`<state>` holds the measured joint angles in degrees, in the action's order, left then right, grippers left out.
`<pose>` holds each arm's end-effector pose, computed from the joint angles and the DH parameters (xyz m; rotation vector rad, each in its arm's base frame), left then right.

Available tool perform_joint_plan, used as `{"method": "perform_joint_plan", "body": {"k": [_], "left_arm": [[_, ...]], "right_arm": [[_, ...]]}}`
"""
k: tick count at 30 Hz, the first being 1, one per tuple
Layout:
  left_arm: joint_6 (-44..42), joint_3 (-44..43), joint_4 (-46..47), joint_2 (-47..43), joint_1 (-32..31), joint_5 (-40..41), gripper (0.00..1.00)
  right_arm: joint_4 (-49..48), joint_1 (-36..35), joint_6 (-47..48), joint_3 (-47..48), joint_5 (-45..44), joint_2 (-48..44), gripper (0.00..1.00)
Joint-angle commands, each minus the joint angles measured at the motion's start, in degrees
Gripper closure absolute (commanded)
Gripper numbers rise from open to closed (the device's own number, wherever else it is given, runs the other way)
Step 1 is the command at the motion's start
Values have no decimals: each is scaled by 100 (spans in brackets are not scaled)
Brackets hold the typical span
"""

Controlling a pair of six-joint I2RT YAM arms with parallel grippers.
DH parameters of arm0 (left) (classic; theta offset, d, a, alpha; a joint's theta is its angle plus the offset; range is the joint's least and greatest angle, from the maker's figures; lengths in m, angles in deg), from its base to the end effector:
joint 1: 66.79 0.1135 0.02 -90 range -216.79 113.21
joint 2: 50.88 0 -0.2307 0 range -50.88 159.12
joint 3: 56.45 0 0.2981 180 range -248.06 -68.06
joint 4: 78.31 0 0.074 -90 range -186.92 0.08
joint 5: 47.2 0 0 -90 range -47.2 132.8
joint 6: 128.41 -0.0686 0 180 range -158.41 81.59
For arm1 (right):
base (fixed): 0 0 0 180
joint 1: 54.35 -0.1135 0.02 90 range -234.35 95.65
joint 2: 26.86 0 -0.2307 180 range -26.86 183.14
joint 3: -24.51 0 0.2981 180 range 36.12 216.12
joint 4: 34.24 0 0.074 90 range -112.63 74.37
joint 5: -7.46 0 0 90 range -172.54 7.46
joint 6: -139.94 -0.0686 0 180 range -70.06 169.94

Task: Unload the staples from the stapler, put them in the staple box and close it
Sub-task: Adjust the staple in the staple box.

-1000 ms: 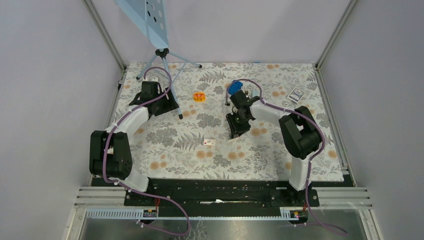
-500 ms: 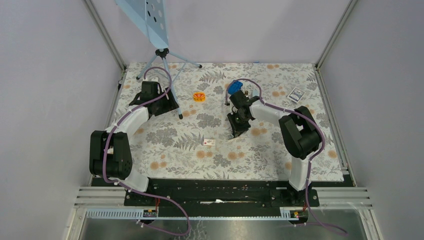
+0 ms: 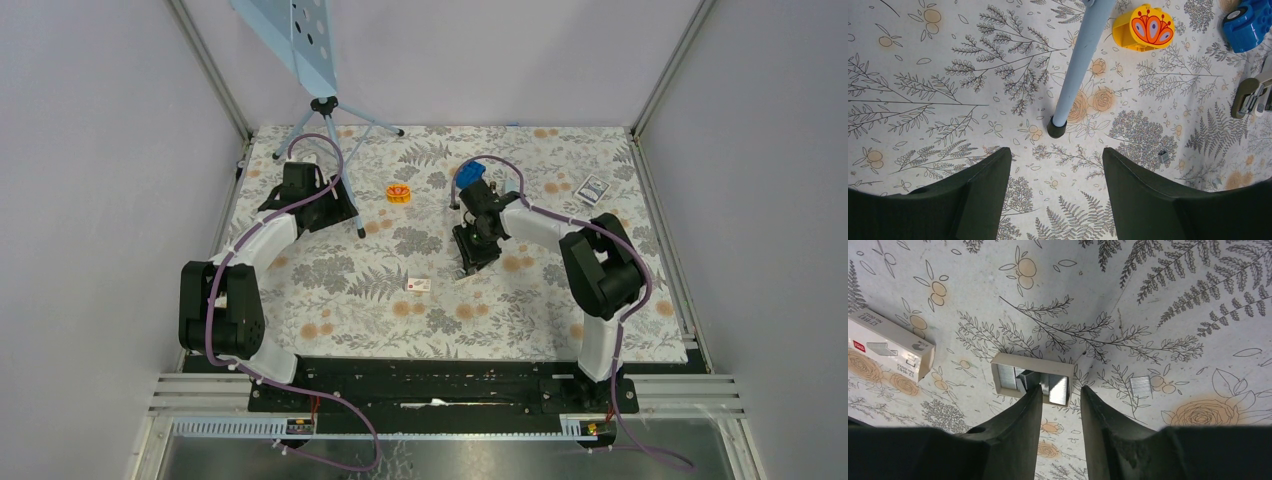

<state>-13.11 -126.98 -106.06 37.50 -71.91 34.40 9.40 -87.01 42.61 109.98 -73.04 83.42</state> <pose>0.3940 -0.0454 0.1514 -0.3492 2.3721 -0.4264 0.3497 0.2376 0.0731 -0.6611 2.7386 0.4033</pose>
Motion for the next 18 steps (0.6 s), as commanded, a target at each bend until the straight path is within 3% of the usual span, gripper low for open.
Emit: {"method": "perform_joint_plan", "body": {"k": [1, 18], "left_arm": [[-45, -255, 243, 13, 47, -22, 28], [-51, -255, 244, 4, 47, -22, 28]], "right_arm": [[17, -73, -5, 231, -72, -333, 58], [-49, -78, -58, 260, -160, -498, 57]]}}
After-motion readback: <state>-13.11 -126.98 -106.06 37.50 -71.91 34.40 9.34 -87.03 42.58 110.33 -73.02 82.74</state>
